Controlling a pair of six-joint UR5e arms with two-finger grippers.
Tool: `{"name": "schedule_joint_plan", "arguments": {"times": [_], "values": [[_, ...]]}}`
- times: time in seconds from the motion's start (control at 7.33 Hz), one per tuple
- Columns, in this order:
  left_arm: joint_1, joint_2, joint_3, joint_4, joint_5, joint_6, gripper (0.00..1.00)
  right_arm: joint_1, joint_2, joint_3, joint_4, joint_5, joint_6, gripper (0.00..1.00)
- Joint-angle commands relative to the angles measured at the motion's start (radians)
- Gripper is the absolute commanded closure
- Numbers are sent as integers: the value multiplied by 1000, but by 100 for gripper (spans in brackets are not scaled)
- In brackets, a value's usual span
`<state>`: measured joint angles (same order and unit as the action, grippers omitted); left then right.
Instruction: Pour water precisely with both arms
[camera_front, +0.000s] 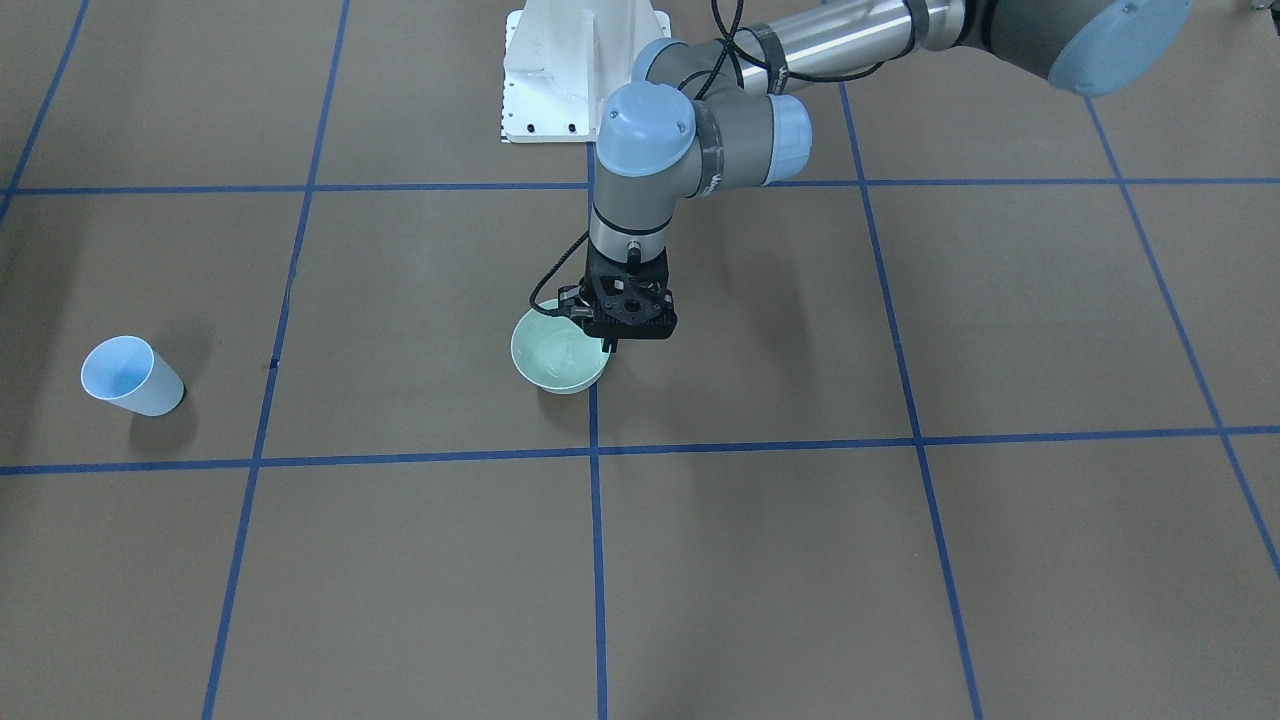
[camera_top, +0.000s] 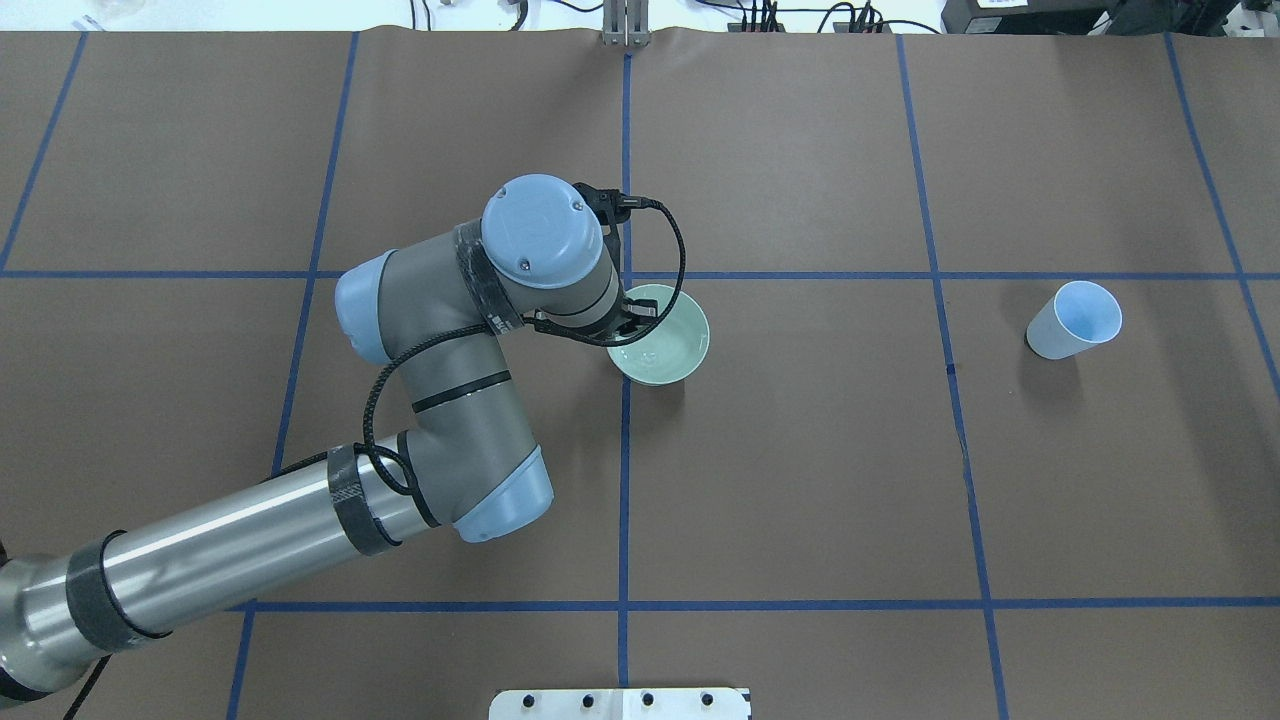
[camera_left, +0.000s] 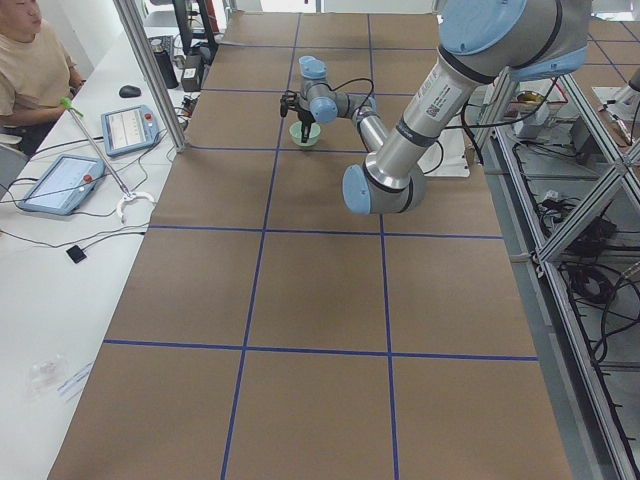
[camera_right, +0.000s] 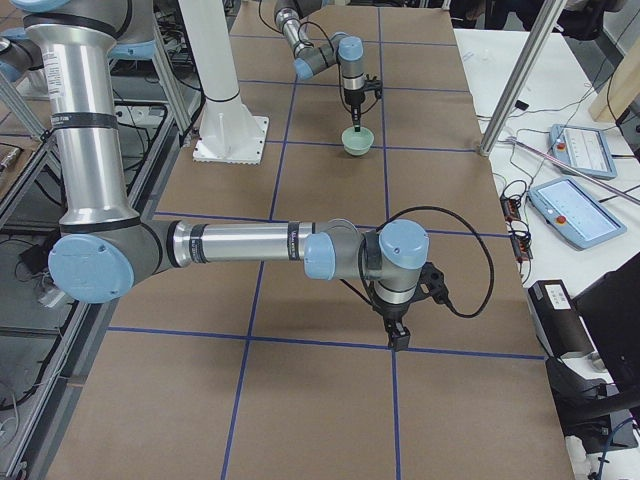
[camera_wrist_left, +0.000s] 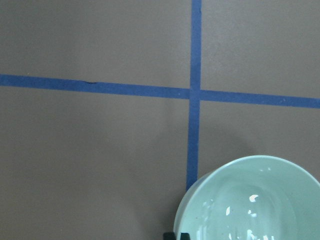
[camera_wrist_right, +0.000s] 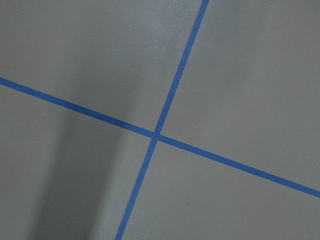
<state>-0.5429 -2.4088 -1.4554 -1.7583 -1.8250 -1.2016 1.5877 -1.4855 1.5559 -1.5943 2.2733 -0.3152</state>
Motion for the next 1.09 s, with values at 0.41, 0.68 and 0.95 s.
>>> {"name": "schedule_joint_plan", "arguments": {"times": [0.41, 0.68, 0.95], "values": [[-210, 353, -226, -10, -204, 359, 100, -2, -12, -5, 0, 3, 81, 0], [-300, 484, -234, -85, -275, 514, 100, -2, -12, -5, 2, 5, 80, 0], [-408, 627, -230, -153, -371, 704, 100, -3, -12, -4, 4, 5, 80, 0]]}}
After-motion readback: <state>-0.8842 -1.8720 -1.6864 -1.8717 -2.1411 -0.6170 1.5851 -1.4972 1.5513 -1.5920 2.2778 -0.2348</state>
